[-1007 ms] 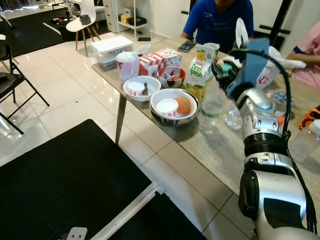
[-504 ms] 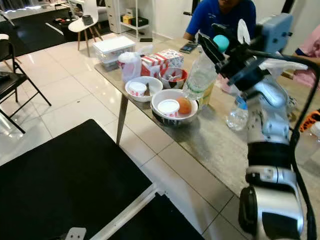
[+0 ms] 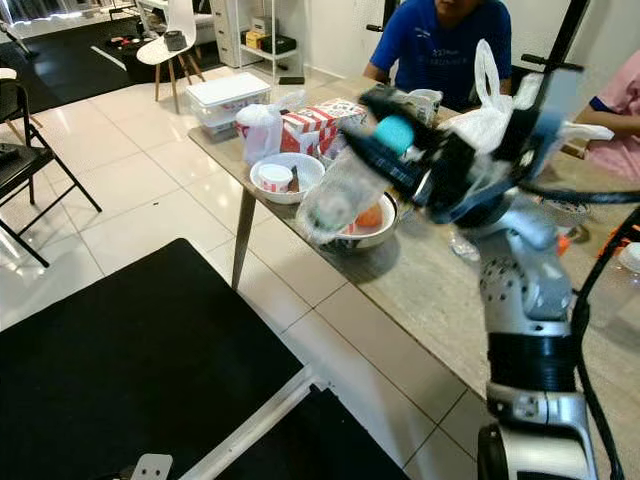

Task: Restocking fridge

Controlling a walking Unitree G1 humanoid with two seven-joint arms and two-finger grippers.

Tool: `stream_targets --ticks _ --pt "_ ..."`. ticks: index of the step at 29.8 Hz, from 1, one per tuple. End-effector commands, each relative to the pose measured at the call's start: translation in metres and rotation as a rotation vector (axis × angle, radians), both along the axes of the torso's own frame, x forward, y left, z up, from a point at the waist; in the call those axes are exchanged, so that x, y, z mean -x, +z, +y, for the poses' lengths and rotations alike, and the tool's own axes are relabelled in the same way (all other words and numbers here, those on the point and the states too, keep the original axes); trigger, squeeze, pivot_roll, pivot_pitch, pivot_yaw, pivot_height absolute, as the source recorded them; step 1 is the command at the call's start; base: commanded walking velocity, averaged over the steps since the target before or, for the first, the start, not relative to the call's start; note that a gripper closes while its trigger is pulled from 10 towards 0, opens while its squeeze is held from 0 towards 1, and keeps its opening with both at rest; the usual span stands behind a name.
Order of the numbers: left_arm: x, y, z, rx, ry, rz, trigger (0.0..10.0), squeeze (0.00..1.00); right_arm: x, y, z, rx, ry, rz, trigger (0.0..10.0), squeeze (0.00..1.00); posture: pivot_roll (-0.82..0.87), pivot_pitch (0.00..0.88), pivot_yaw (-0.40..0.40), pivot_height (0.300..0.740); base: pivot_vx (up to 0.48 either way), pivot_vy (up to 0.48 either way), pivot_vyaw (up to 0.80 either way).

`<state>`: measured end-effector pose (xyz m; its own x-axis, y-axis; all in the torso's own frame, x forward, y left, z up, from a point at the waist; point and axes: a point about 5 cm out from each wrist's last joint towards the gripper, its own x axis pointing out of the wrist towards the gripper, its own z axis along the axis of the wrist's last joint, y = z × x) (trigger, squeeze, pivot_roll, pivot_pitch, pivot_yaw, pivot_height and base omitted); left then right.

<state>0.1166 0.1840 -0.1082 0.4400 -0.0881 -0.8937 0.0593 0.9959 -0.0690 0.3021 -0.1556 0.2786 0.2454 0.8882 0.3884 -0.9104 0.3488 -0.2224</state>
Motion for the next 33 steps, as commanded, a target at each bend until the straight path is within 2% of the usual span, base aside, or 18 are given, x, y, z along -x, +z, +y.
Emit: stream_targets --ticks 1,3,4,6,9,11,16,17,25,26,29,30,31,33 --pt "0.005 -0.002 -0.002 0.014 0.012 0.023 10.0 0.0 0.01 -0.007 0.014 0.047 0.094 0.019 0.0 0.0 0.0 0.006 0.018 0.74 0.0 0.0 0.0" --pt "0.005 -0.002 -0.002 0.014 0.012 0.023 10.0 0.0 0.01 -0.007 0.014 0.047 0.094 0.019 0.0 0.0 0.0 0.006 0.018 0.74 0.0 0.0 0.0" --pt "0.006 -0.002 -0.003 0.017 0.013 0.024 10.0 0.0 0.011 -0.021 0.024 0.101 0.112 0.065 0.0 0.0 0.0 0.009 0.015 0.74 0.0 0.0 0.0" --pt "0.007 -0.002 -0.003 0.018 0.013 0.026 10.0 0.0 0.016 -0.034 0.033 0.154 0.161 0.107 0.0 0.0 0.0 0.004 0.014 0.74 0.0 0.0 0.0" --pt "0.007 -0.003 -0.003 0.018 0.013 0.027 10.0 0.0 0.018 -0.038 0.036 0.167 0.18 0.121 0.0 0.0 0.0 0.004 0.014 0.74 0.0 0.0 0.0" --pt "0.008 -0.003 -0.003 0.019 0.019 0.03 10.0 0.0 0.023 -0.063 0.048 0.223 0.233 0.2 0.0 0.0 0.01 0.01 0.015 0.74 0.0 0.0 0.0" --pt "0.01 -0.003 -0.003 0.019 0.02 0.033 10.0 0.0 0.028 -0.085 0.056 0.294 0.245 0.263 0.0 0.0 0.01 0.009 0.015 0.74 0.0 0.0 0.0" --pt "0.01 -0.003 -0.003 0.019 0.02 0.033 10.0 0.0 0.031 -0.107 0.062 0.367 0.233 0.31 0.0 0.0 0.01 0.003 0.015 0.74 0.0 0.0 0.0" --pt "0.006 -0.002 -0.004 0.023 0.019 0.026 10.0 0.0 0.033 -0.159 0.067 0.535 0.164 0.403 0.0 0.0 0.0 0.0 0.013 0.74 0.0 0.0 0.0" --pt "0.006 -0.002 -0.004 0.023 0.019 0.026 10.0 0.0 0.033 -0.159 0.067 0.535 0.164 0.403 0.0 0.0 0.0 0.0 0.013 0.74 0.0 0.0 0.0" --pt "0.007 -0.003 -0.003 0.023 0.018 0.027 10.0 0.0 0.034 -0.179 0.069 0.58 0.13 0.441 0.0 0.0 0.0 0.0 0.013 0.74 0.0 0.0 0.0" --pt "0.007 -0.003 -0.003 0.023 0.018 0.027 10.0 0.0 0.034 -0.179 0.069 0.58 0.13 0.441 0.0 0.0 0.0 0.0 0.013 0.74 0.0 0.0 0.0" --pt "0.008 -0.003 -0.003 0.022 0.017 0.028 10.0 0.0 0.035 -0.192 0.07 0.616 0.101 0.461 0.0 0.0 0.0 0.0 0.013 0.74 0.0 0.0 0.0" --pt "0.008 -0.003 -0.002 0.021 0.016 0.029 10.0 0.0 0.035 -0.197 0.07 0.627 0.093 0.469 0.0 0.0 0.0 0.0 0.013 0.74 0.0 0.0 0.0"
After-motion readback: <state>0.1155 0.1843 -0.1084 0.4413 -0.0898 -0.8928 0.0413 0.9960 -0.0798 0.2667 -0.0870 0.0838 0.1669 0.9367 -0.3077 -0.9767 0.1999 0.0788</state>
